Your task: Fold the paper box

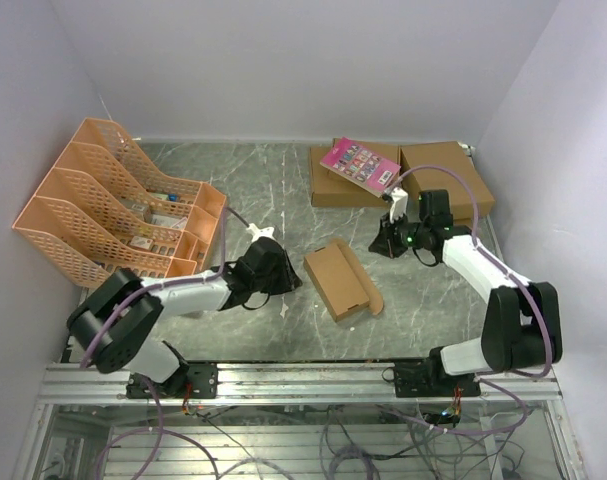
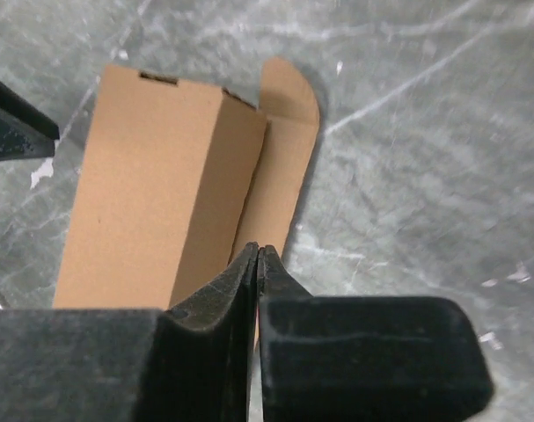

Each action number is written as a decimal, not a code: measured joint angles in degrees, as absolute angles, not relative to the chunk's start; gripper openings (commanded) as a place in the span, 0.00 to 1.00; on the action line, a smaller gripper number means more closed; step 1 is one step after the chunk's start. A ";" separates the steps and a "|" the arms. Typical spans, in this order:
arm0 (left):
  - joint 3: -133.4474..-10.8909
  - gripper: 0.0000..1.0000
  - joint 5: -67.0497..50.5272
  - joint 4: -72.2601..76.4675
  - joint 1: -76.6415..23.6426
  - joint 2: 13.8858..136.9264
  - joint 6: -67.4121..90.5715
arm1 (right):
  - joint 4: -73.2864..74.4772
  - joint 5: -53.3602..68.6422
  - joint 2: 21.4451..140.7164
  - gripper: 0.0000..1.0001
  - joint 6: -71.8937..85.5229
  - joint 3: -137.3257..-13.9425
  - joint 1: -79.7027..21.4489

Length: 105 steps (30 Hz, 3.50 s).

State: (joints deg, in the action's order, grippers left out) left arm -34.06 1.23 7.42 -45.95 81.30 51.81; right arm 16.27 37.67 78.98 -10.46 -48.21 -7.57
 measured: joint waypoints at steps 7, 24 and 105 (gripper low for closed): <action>-39.70 0.39 0.75 7.77 -46.48 92.53 51.83 | 19.18 36.25 86.85 0.00 -9.87 -47.88 -10.26; -52.97 0.41 0.78 1.85 -42.72 101.93 46.15 | 20.86 42.02 98.02 0.00 -4.69 -48.01 -20.27; -54.19 0.42 -10.31 6.66 -41.74 104.36 33.36 | 23.73 34.13 79.59 0.00 -82.65 -38.11 -14.98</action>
